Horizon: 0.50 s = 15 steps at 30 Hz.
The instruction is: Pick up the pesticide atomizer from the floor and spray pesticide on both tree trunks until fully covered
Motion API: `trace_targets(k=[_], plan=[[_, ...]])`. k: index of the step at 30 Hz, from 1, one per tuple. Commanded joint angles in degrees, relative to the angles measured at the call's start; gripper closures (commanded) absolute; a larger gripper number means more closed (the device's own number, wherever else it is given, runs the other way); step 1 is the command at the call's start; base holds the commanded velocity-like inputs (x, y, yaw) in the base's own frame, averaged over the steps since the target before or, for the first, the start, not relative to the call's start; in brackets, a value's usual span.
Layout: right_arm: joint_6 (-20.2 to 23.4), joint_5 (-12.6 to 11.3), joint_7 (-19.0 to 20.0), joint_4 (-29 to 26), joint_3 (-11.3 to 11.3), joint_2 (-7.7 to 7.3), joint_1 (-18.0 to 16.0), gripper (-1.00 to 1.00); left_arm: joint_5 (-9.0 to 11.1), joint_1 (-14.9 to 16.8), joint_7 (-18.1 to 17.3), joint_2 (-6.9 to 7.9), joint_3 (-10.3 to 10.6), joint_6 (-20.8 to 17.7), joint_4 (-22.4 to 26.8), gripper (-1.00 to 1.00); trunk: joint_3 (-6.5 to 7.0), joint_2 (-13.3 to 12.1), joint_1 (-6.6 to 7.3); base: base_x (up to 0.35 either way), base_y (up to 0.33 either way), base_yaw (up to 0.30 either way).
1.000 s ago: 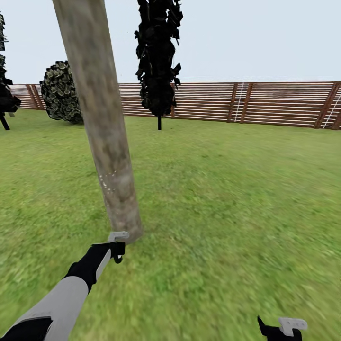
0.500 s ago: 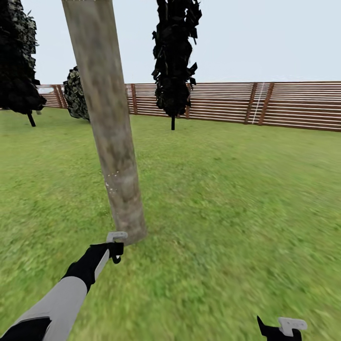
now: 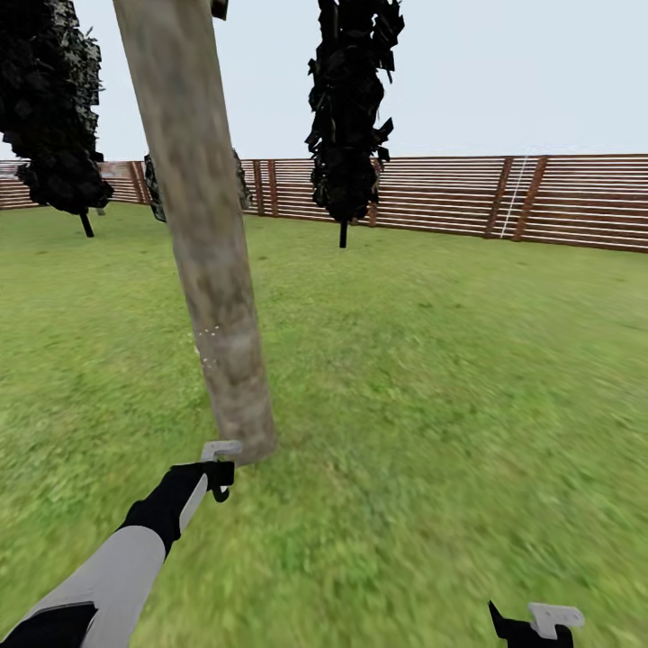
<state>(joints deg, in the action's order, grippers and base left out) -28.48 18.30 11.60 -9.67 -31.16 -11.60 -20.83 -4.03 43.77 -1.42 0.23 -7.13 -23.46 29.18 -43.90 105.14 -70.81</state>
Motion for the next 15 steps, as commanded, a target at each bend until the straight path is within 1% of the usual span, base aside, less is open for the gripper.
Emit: trace_targets(k=[1, 3, 8, 11, 15], plan=[[0.0, 0.0, 0.0, 0.0, 0.0, 0.00, 0.0, -1.00, 0.0, 0.0, 0.0, -0.03, 0.0, 0.0, 0.0, 1.00, 0.00, 0.0, 0.00, 0.209, -0.218, 0.008], [0.0, 0.0, 0.0, 0.0, 0.0, 0.00, 0.0, -1.00, 0.0, 0.0, 0.0, 0.01, 0.0, 0.0, 0.0, 1.00, 0.00, 0.0, 0.00, 0.218, -0.211, 0.140], [0.0, 0.0, 0.0, 0.0, 0.0, 0.00, 0.0, -1.00, 0.0, 0.0, 0.0, 0.03, 0.0, 0.0, 0.0, 1.00, 0.00, 0.0, 0.00, 0.231, -0.201, 0.240], [0.0, 0.0, 0.0, 0.0, 0.0, 0.00, 0.0, -1.00, 0.0, 0.0, 0.0, 0.00, 0.0, 0.0, 0.0, 1.00, 0.00, 0.0, 0.00, 0.224, -0.202, 0.062], [0.0, 0.0, 0.0, 0.0, 0.0, 0.00, 0.0, -1.00, 0.2, -0.1, -0.1, -0.44, 0.1, 0.3, -0.4, 1.00, 0.00, 0.0, 0.00, 0.009, -0.042, 0.001]])
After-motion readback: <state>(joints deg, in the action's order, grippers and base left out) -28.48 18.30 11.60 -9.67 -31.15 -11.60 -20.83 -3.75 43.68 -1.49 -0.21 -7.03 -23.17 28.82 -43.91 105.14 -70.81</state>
